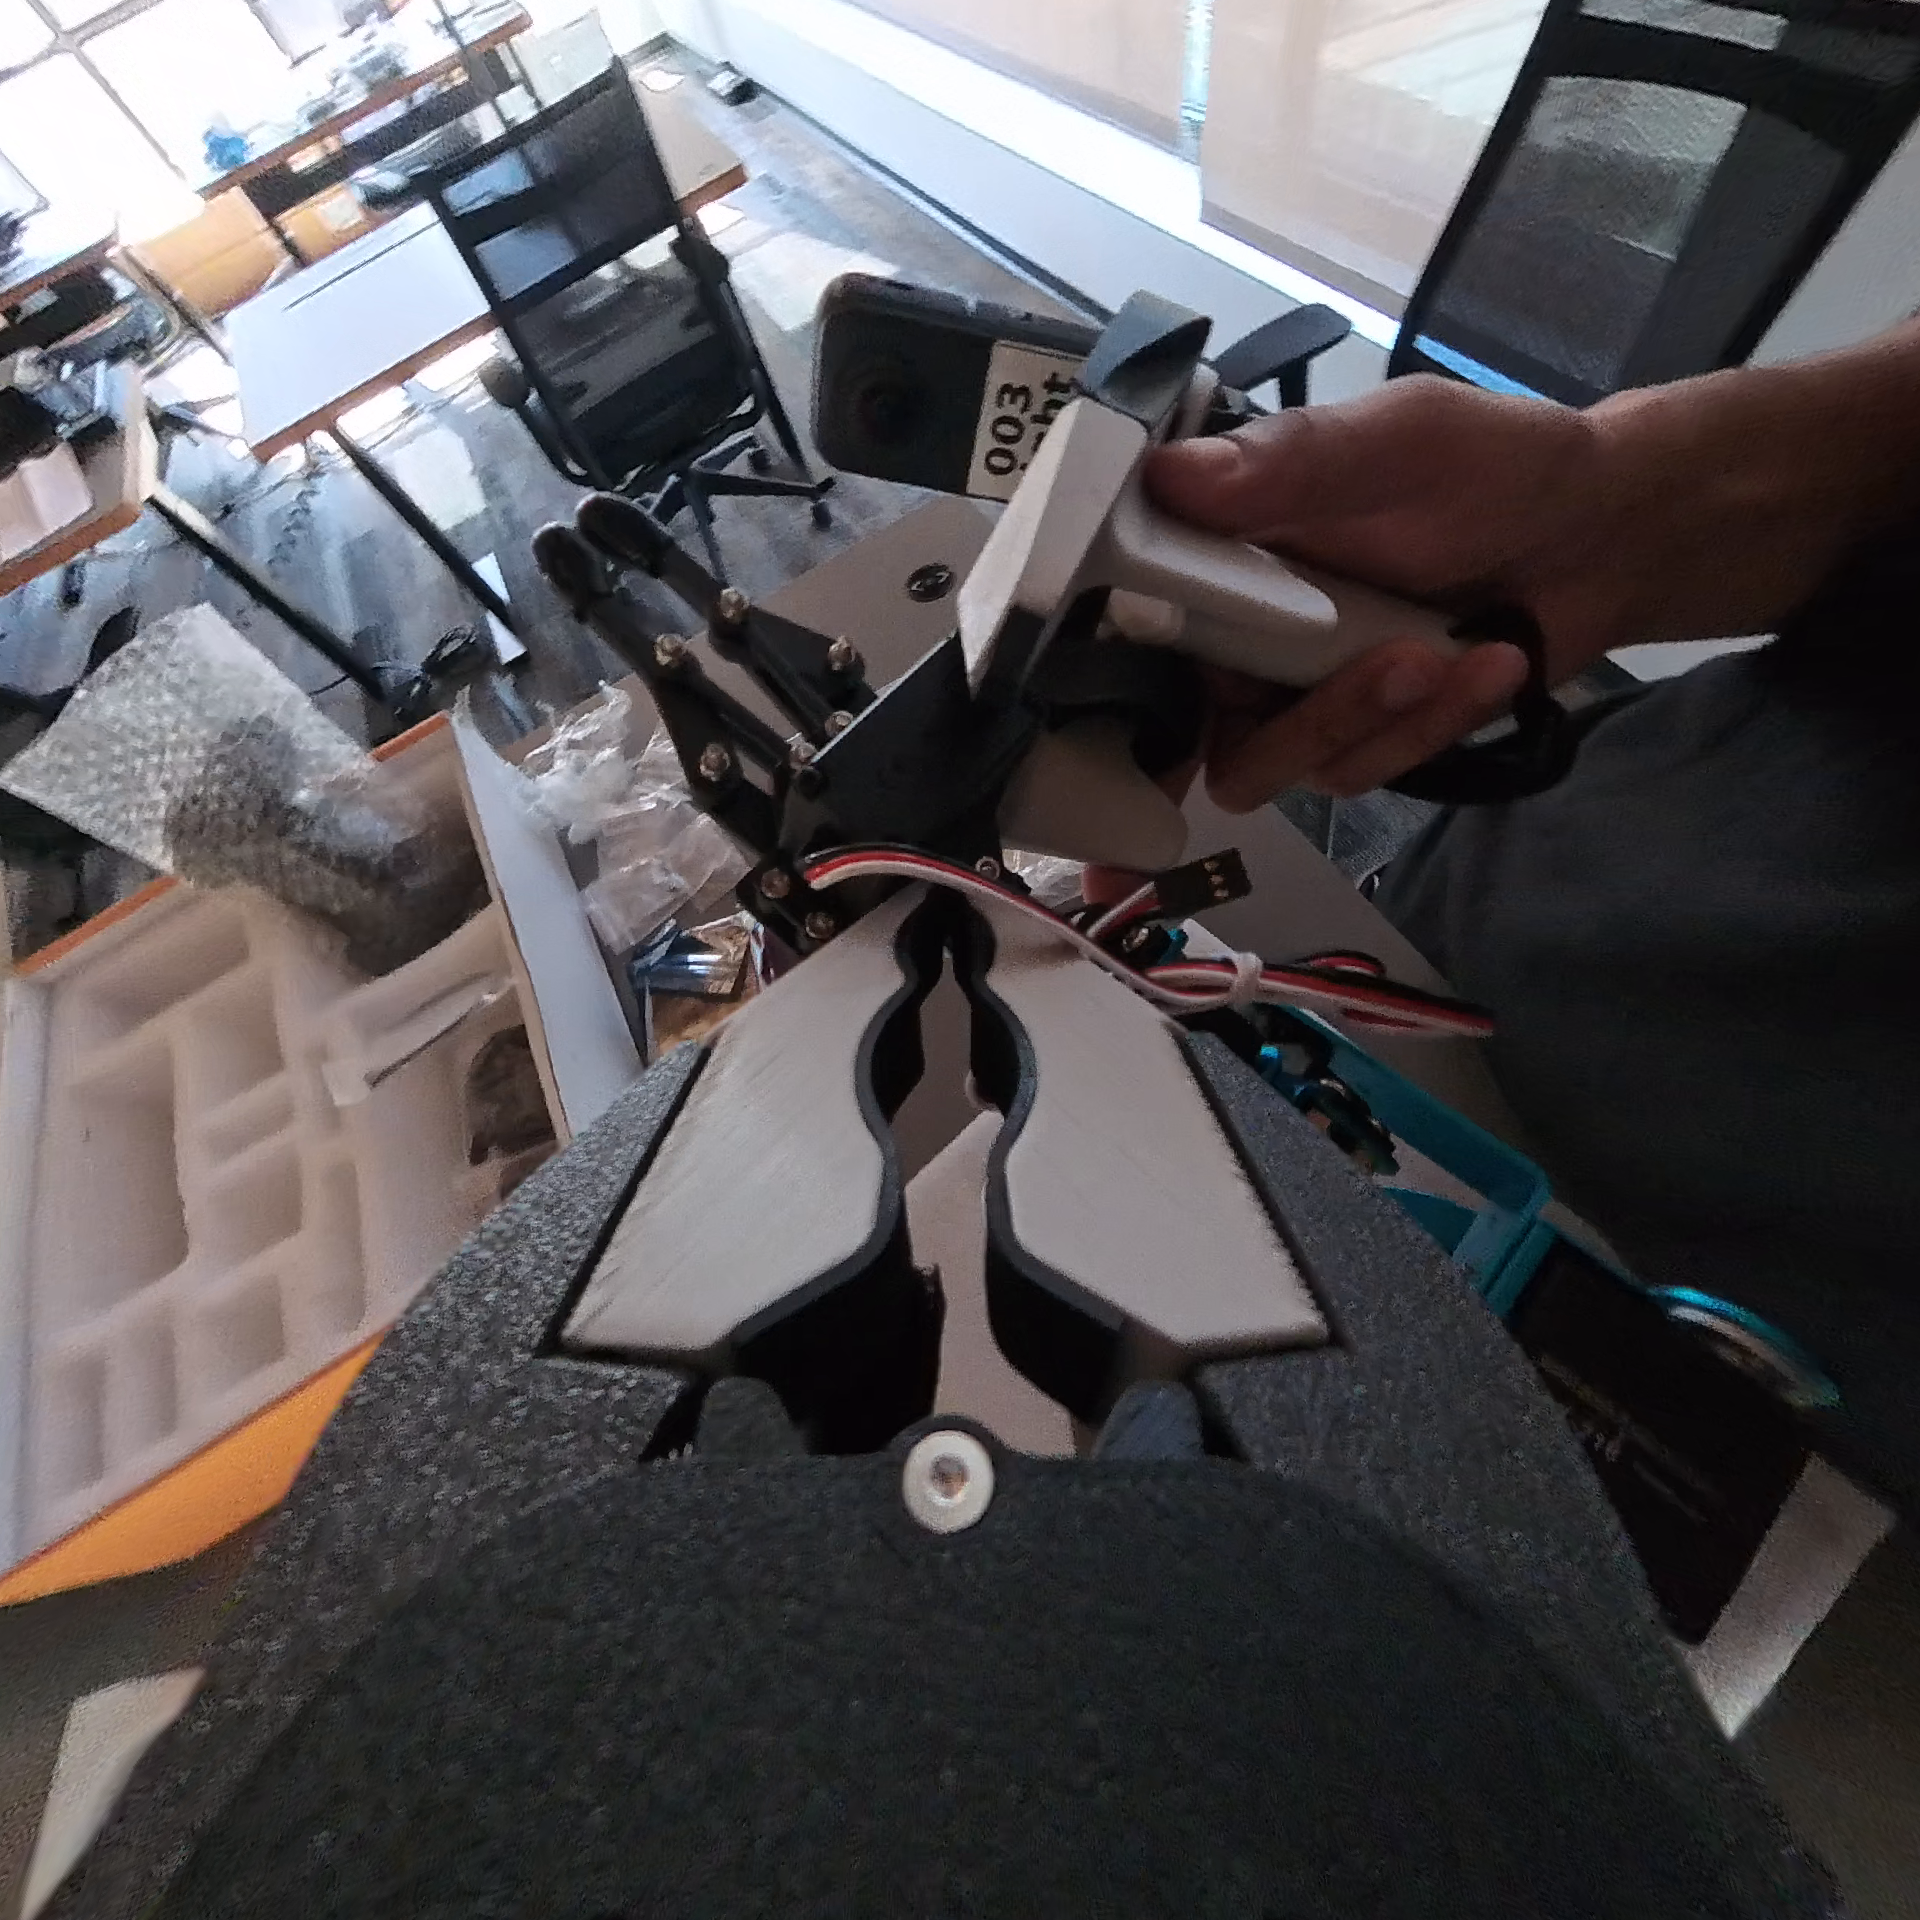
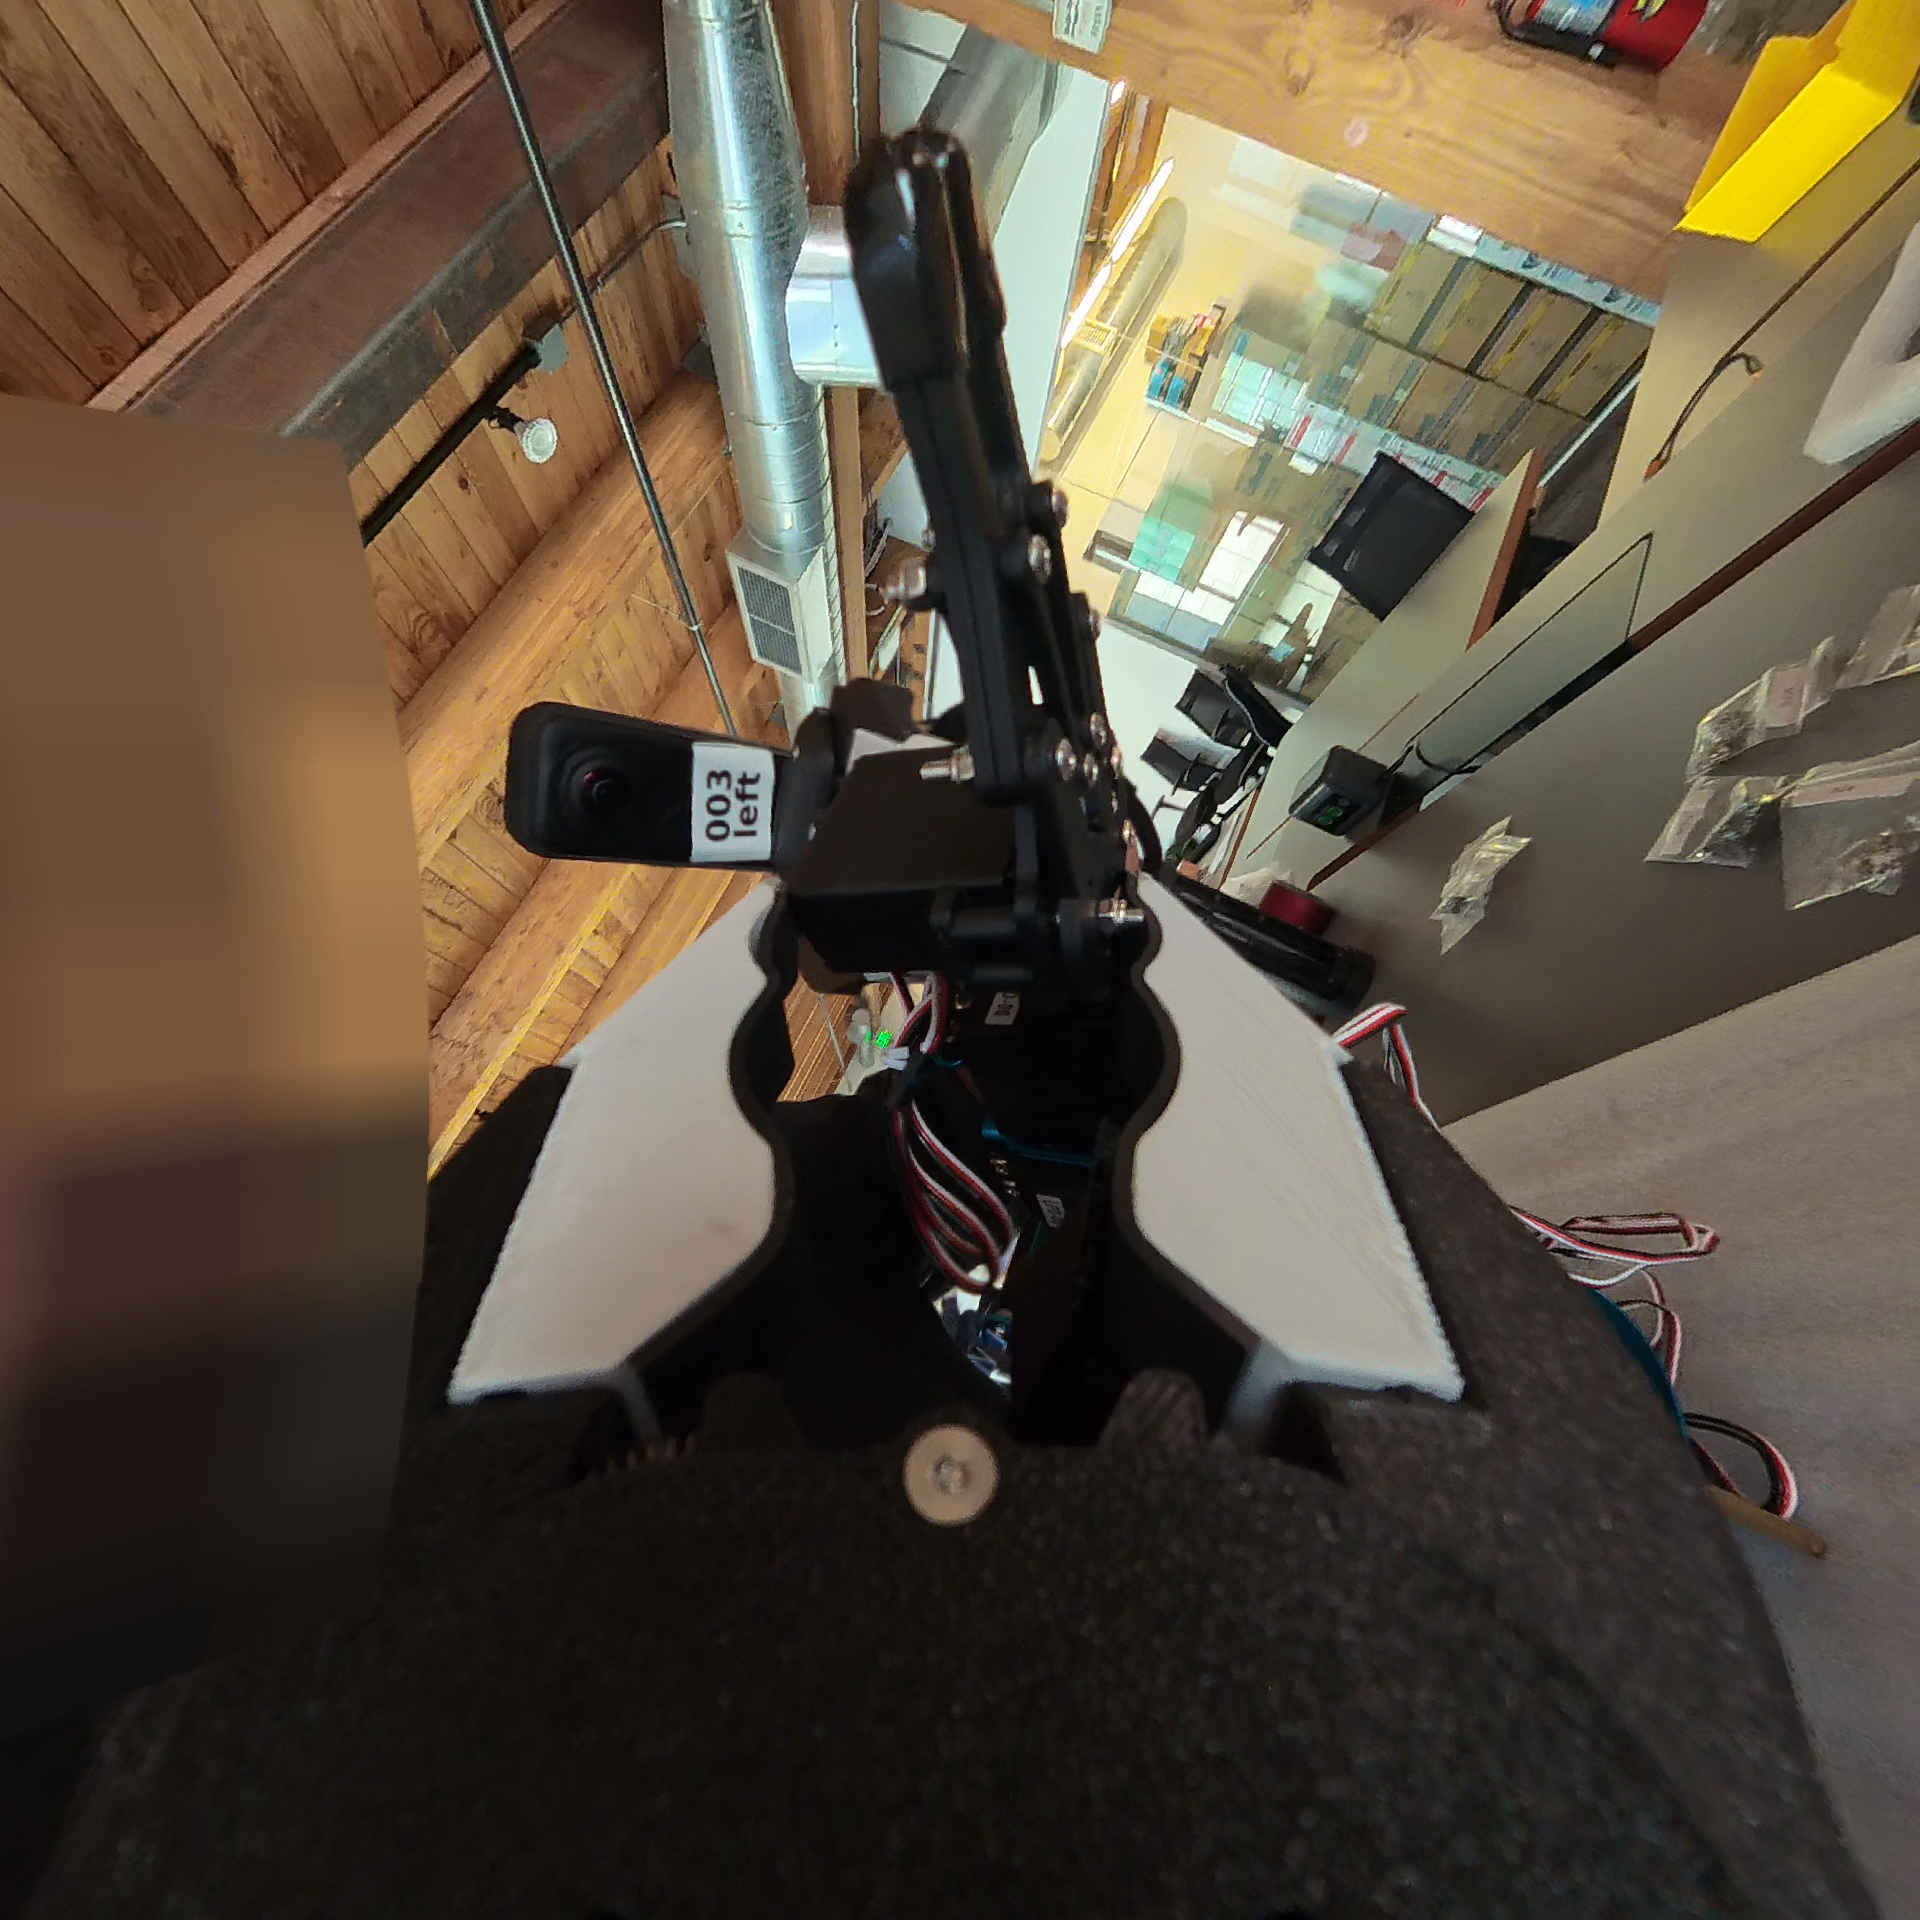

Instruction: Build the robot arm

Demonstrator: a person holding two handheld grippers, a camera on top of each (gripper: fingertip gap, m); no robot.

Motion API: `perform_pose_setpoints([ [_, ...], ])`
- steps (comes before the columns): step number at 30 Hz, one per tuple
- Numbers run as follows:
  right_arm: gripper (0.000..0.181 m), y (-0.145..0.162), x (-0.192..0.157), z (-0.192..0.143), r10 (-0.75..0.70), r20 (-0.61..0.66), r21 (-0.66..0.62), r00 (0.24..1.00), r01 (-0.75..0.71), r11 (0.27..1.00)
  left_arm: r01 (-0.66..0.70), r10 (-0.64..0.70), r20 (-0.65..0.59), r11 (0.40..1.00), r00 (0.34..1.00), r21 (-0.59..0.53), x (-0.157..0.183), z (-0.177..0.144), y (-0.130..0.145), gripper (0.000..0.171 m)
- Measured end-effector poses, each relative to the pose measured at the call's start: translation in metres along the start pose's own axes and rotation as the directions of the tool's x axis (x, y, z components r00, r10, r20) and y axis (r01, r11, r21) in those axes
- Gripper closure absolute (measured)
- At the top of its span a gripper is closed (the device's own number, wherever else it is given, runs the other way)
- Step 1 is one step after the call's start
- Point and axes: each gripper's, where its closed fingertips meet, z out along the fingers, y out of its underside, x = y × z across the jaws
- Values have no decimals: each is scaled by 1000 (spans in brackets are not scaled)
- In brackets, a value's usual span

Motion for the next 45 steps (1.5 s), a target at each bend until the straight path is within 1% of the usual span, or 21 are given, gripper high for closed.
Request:
perform_pose_setpoints([
  [2, 115, 1, -1, 1, -5, 5, -2, 1000, 5, 1000, 14, -14, 36, 1000, 999, -5, -1, -2, 0, 171],
  [4, 116, 3, -3, 3, -11, 9, -10, 1000, 11, 1000, 28, -28, 39, 1000, 999, -7, 1, -3, -1, 171],
  [5, 120, 4, -3, 3, -17, 7, -15, 1000, 17, 1000, 46, -46, 28, 999, 999, -1, 3, -3, -2, 171],
  [7, 120, 4, -3, 4, -30, -5, -20, 1000, 30, 999, 97, -97, -1, 995, 995, -2, 6, -2, -3, 171],
  [10, 120, 4, -3, 4, -23, 2, -23, 1000, 23, 999, 101, -101, -5, 995, 995, -22, 7, -1, -2, 171],
  [13, 121, 6, -4, 4, -25, 14, -34, 1000, 26, 999, 131, -132, -46, 991, 990, -30, 9, -4, -3, 171],
  [19, 120, 3, -2, 3, -18, 11, -35, 1000, 18, 999, 81, -82, -15, 996, 997, -43, 3, -13, 0, 170],
  [21, 116, 4, -3, 4, -18, 15, -35, 1000, 18, 999, 93, -93, -18, 995, 995, -27, 4, -13, -1, 168],
  [23, 120, 5, -4, 6, -19, 17, -39, 1000, 20, 999, 112, -112, -42, 994, 993, -20, 6, -13, -1, 167],
  [24, 116, 5, -4, 6, -20, 16, -40, 1000, 20, 999, 116, -117, -42, 993, 992, -20, 5, -13, 1, 164],
  [25, 120, 5, -4, 6, -20, 16, -40, 1000, 21, 999, 119, -119, -44, 993, 992, -17, 4, -14, 2, 164],
  [28, 120, 5, -4, 6, -16, 18, -37, 1000, 17, 999, 149, -150, -57, 989, 987, -17, 4, -15, 3, 162],
  [30, 120, 4, -4, 6, -15, 20, -37, 1000, 15, 999, 170, -171, -66, 985, 983, -19, 5, -14, 2, 163],
  [31, 116, 5, -4, 6, -15, 20, -38, 1000, 16, 999, 174, -175, -70, 985, 982, -20, 6, -13, 2, 164],
  [32, 120, 5, -3, 6, -16, 19, -37, 1000, 16, 999, 176, -177, -73, 984, 981, -20, 7, -12, 2, 166],
  [33, 116, 4, -3, 6, -15, 18, -34, 1000, 16, 999, 180, -181, -75, 984, 981, -20, 7, -12, 2, 167],
  [37, 116, 3, -2, 5, -11, 14, -27, 1000, 11, 1000, 186, -187, -67, 982, 980, -23, 6, -10, 2, 166],
  [40, 120, 4, -3, 6, -18, 15, -34, 1000, 18, 999, 173, -175, -49, 984, 983, -27, 4, -12, 2, 161],
  [42, 115, 4, -3, 6, -23, 11, -35, 1000, 24, 999, 174, -176, -58, 984, 983, -27, 5, -12, 2, 163],
  [43, 120, 4, -3, 6, -24, 10, -35, 1000, 24, 999, 167, -169, -66, 986, 984, -24, 7, -12, 1, 166],
  [45, 120, 4, -3, 6, -21, 14, -38, 1000, 22, 999, 128, -129, -69, 992, 989, -8, 9, -11, -1, 170],
])
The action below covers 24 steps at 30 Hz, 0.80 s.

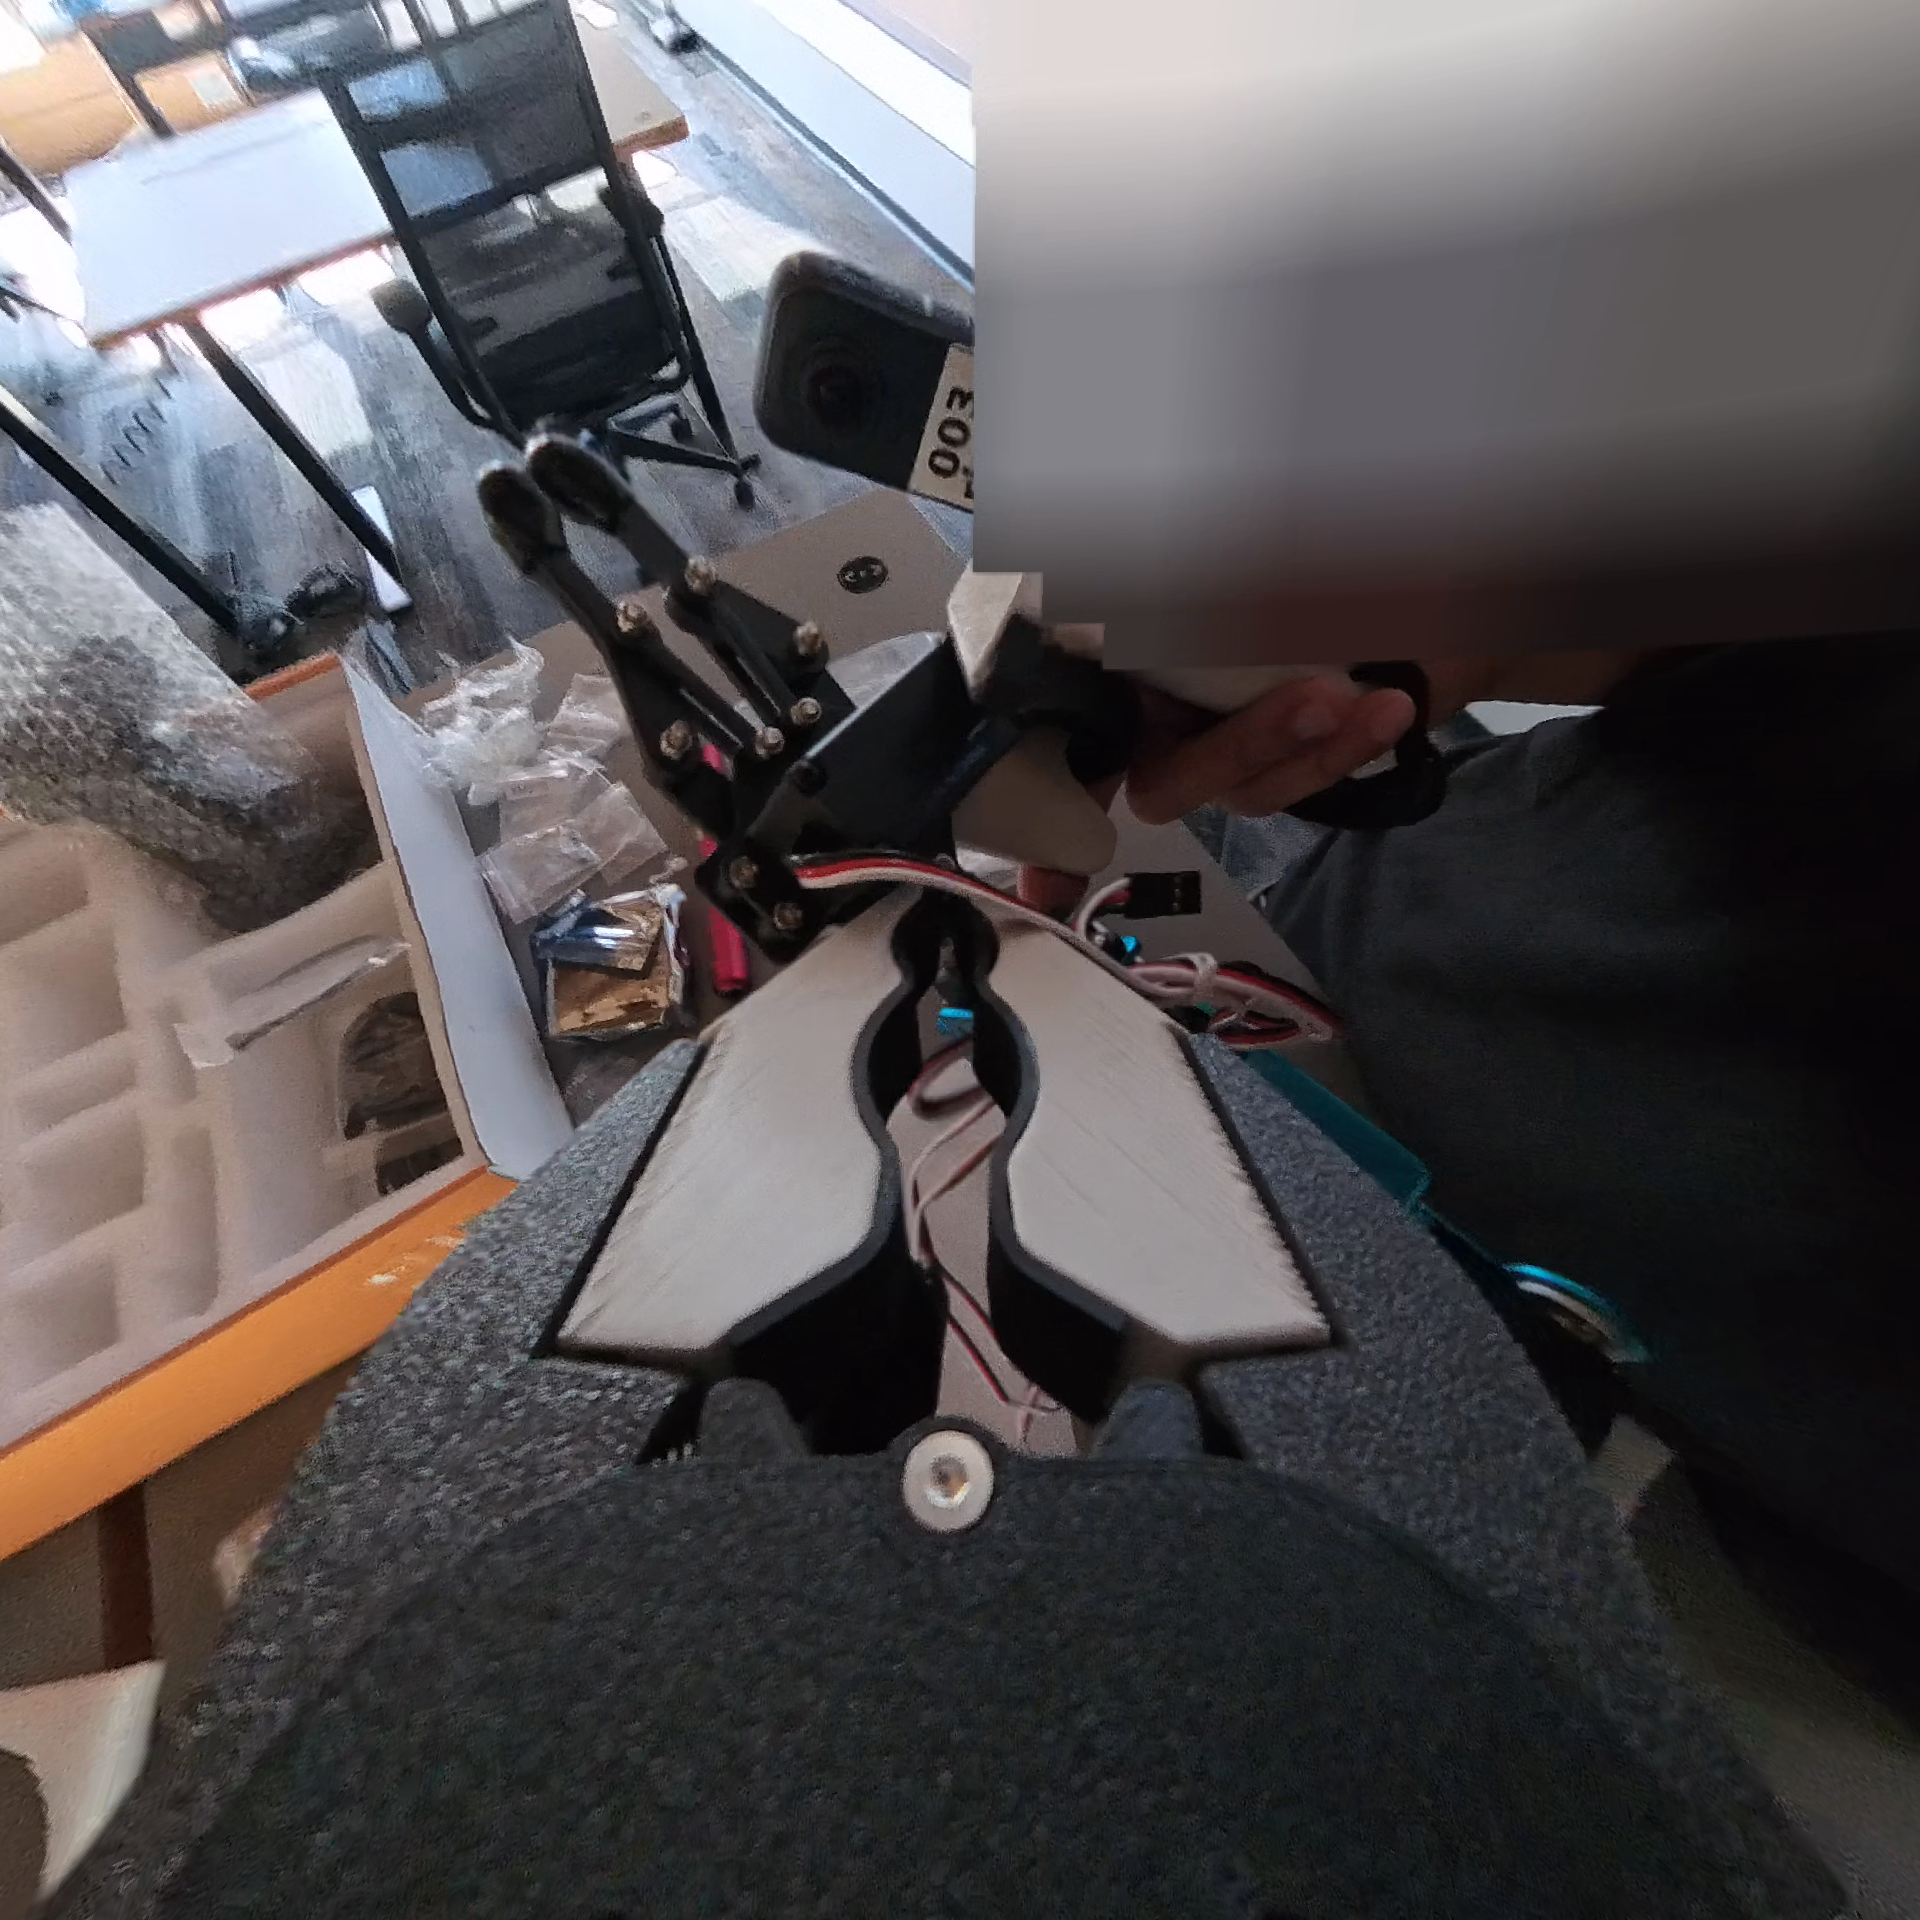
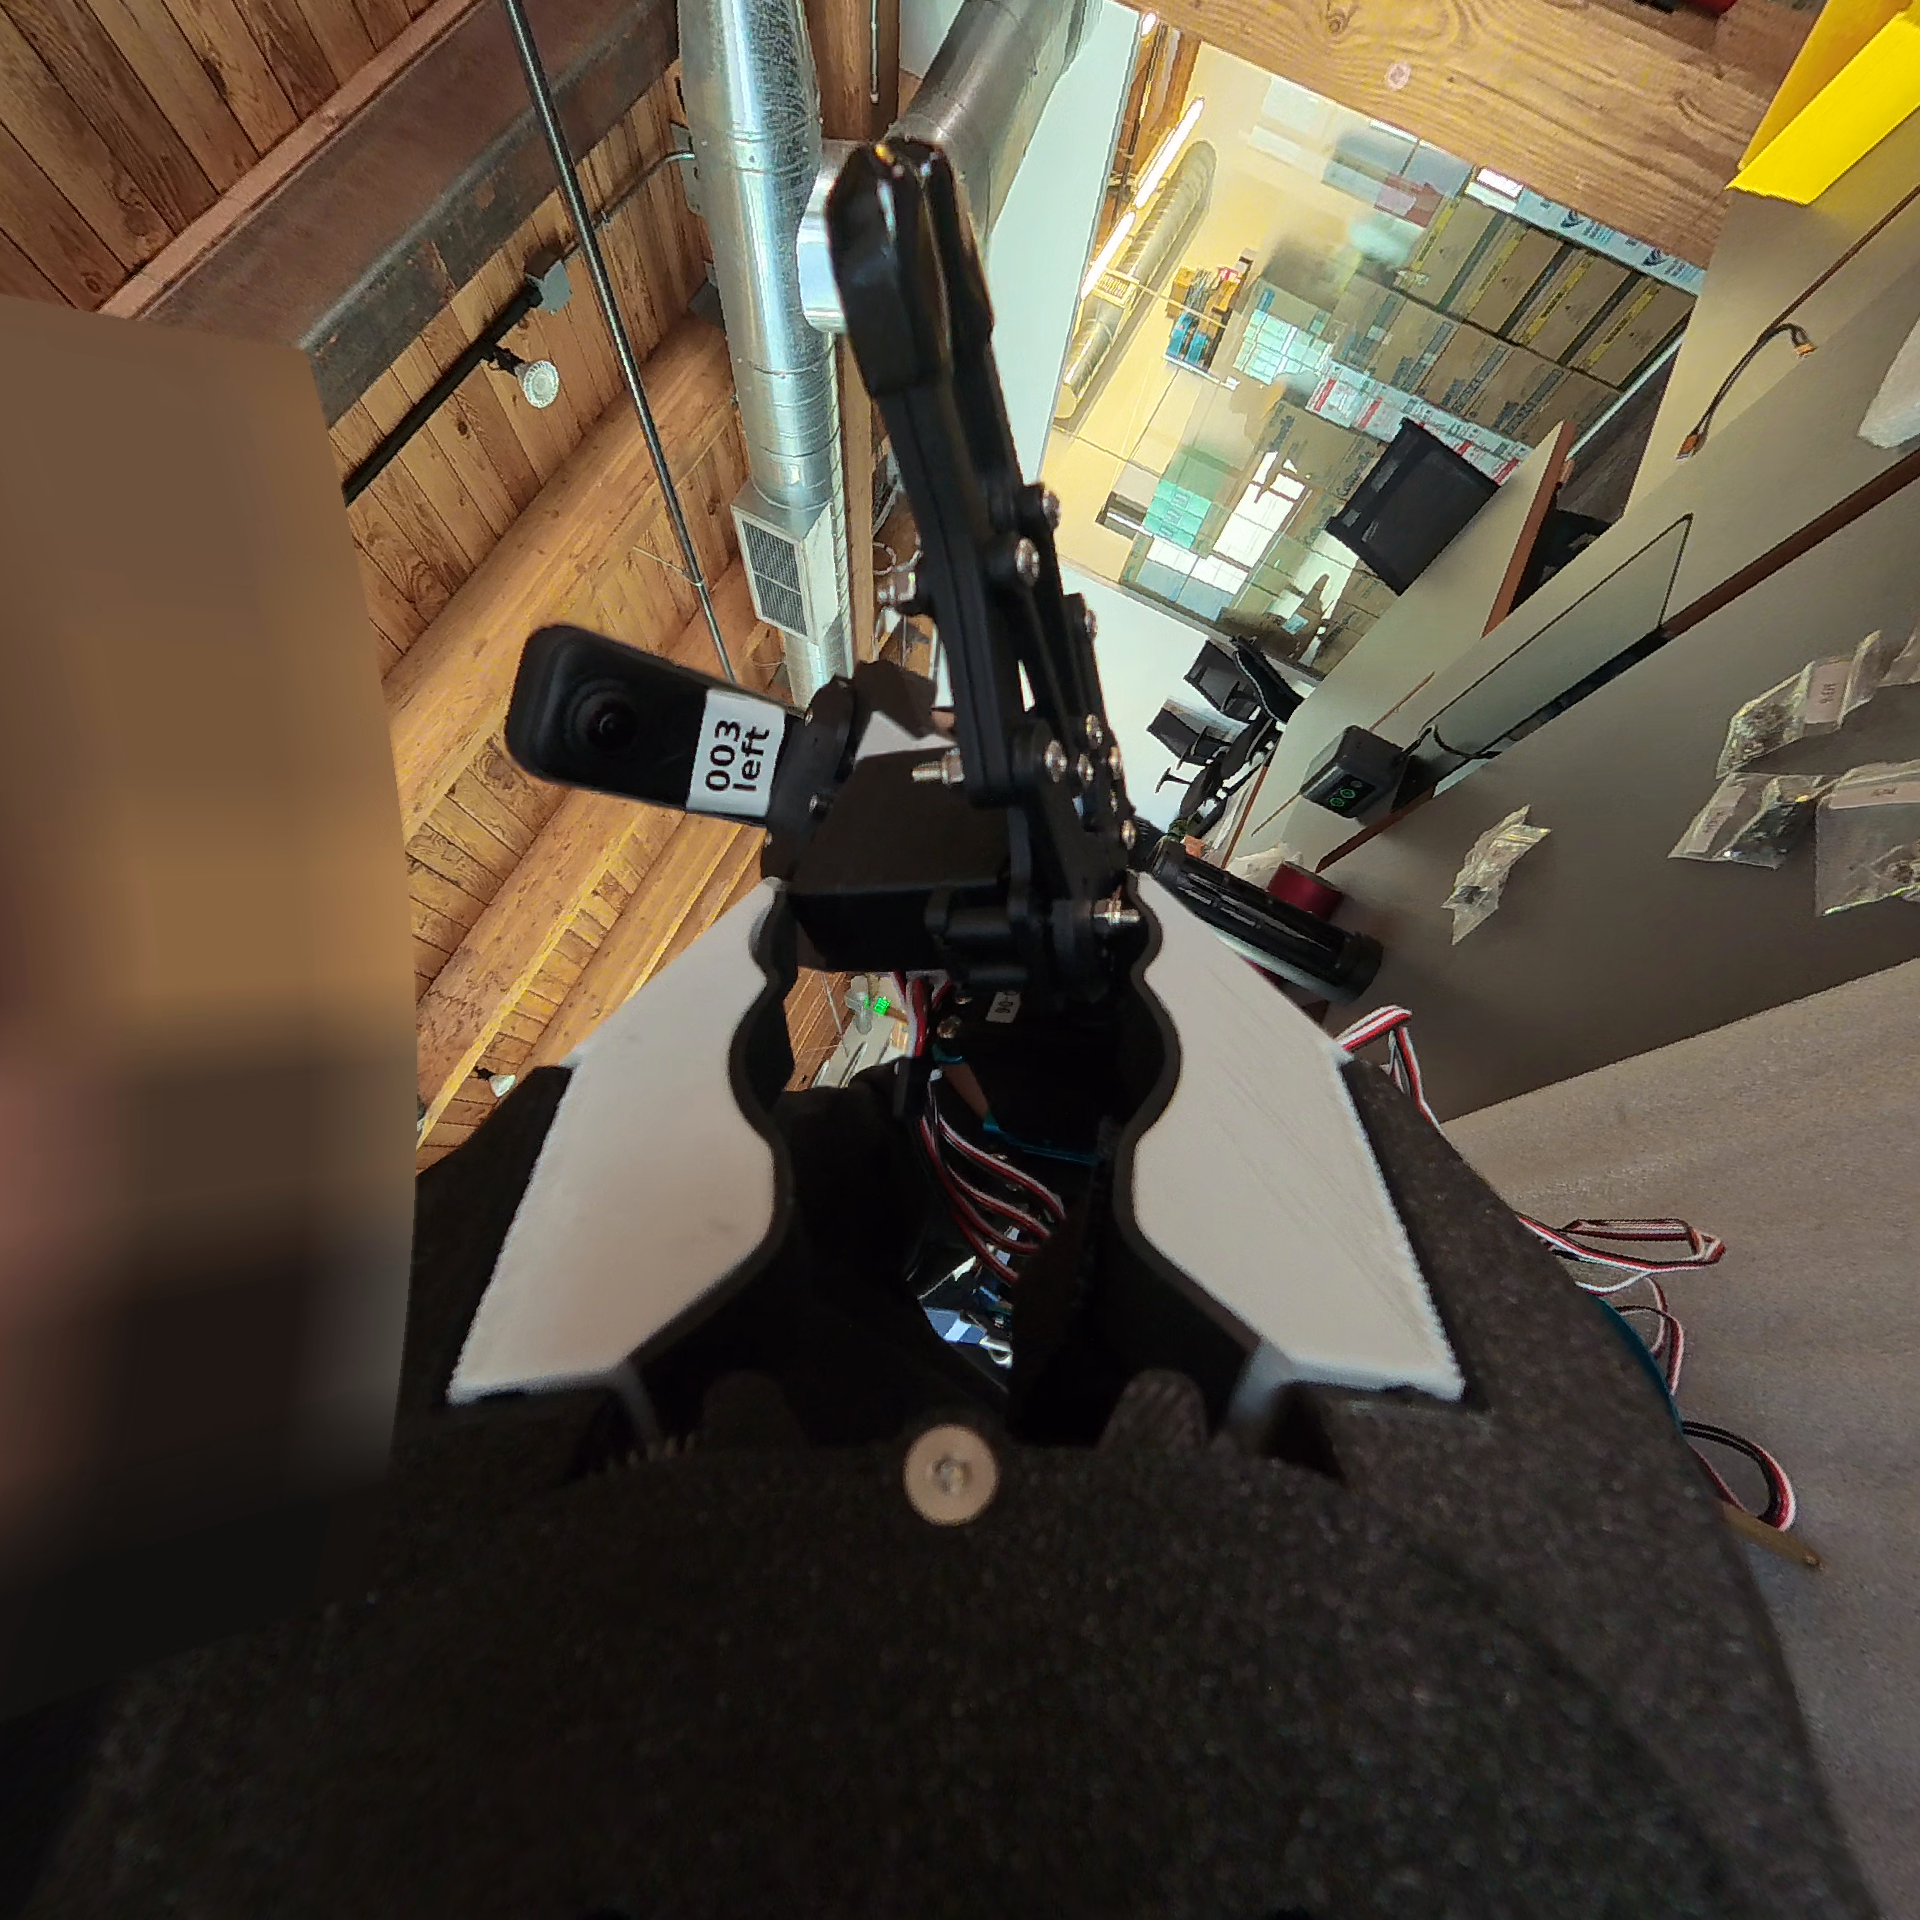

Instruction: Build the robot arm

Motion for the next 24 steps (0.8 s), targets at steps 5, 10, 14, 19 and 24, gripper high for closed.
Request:
perform_pose_setpoints([
  [5, 120, 1, -1, 1, -3, -2, -5, 1000, 3, 1000, -58, 59, -4, 998, 998, 18, 2, 5, -3, 171],
  [10, 120, 1, -1, 1, 4, 4, -6, 1000, -4, 1000, -115, 115, -6, 993, 993, -33, 1, 4, -1, 171],
  [14, 120, 1, 0, 2, -3, -6, -13, 1000, 3, 1000, -116, 115, -19, 993, 993, -37, 1, 3, 1, 170],
  [19, 120, 1, -1, 2, 2, 4, -11, 1000, -2, 1000, -132, 135, 23, 986, 991, -104, -10, -7, 6, 165],
  [24, 120, 1, -1, 1, 3, 7, -11, 1000, -3, 1000, -76, 76, 9, 996, 997, -50, -9, -10, 2, 163],
])
